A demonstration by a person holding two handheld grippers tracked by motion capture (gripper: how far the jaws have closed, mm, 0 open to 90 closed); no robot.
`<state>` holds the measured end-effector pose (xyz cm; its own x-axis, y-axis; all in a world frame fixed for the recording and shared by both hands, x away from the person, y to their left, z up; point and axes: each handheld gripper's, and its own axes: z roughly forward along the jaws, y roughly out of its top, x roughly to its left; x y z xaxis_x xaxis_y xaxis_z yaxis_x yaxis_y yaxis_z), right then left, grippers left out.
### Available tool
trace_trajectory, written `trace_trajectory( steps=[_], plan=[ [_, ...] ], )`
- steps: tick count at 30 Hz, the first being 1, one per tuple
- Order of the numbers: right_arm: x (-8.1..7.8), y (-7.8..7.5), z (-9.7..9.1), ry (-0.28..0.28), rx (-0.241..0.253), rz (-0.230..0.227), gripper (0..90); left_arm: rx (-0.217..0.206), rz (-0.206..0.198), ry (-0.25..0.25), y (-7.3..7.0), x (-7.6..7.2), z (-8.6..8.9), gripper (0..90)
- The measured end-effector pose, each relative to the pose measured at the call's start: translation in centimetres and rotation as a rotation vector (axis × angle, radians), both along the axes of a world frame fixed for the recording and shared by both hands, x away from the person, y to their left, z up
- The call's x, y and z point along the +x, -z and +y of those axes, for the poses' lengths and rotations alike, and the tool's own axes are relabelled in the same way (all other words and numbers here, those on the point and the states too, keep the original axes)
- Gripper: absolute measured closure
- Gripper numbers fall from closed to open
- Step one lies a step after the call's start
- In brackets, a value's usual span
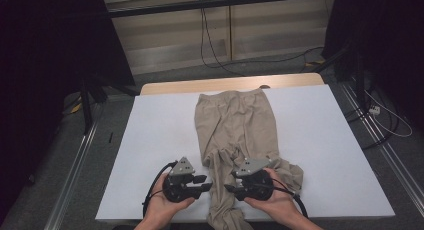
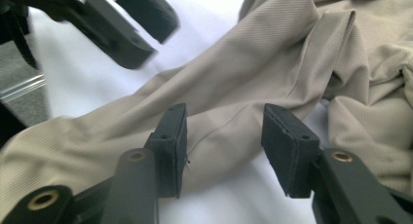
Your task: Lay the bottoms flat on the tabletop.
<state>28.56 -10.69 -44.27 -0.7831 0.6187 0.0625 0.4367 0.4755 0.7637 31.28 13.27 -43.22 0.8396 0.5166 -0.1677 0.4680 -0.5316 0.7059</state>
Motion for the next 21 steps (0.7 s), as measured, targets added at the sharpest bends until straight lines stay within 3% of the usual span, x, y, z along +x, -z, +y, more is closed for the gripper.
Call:
trace_trajectory(
  steps=[3, 5, 7, 9, 10, 16, 21],
  plan=[
    [0.6, 0.8, 0.4, 0.008, -0.015, 0.01, 54.9, 0.018, 0.024, 0.005, 0.9, 0.9, -1.2, 53.5],
    [0.6, 1.3, 0.3, 0.007, -0.018, 0.028, 66.5, 0.023, 0.04, 0.019, 1.0, 0.9, -2.0, 48.9],
    [0.4, 1.6, 0.2, 0.002, -0.016, 0.028, 78.1, 0.054, 0.037, 0.035, 1.3, 0.6, -2.5, 60.2],
    [0.2, 1.4, 0.1, 0.006, -0.025, 0.034, 88.1, 0.086, 0.006, 0.046, 1.5, 0.1, -2.7, 73.5],
    [0.1, 1.3, -0.1, 0.009, -0.029, 0.035, 89.8, 0.076, 0.027, 0.057, 1.4, 0.2, -2.6, 87.5],
    [-1.1, 0.7, -2.2, 0.033, -0.003, 0.055, 90.0, 0.089, 0.046, 0.059, 1.2, -0.4, -1.6, 90.0],
    [-2.5, 0.3, -3.7, 0.048, 0.017, 0.074, 90.0, 0.068, 0.078, 0.039, 0.8, -1.4, 0.2, 90.0]
  ],
)
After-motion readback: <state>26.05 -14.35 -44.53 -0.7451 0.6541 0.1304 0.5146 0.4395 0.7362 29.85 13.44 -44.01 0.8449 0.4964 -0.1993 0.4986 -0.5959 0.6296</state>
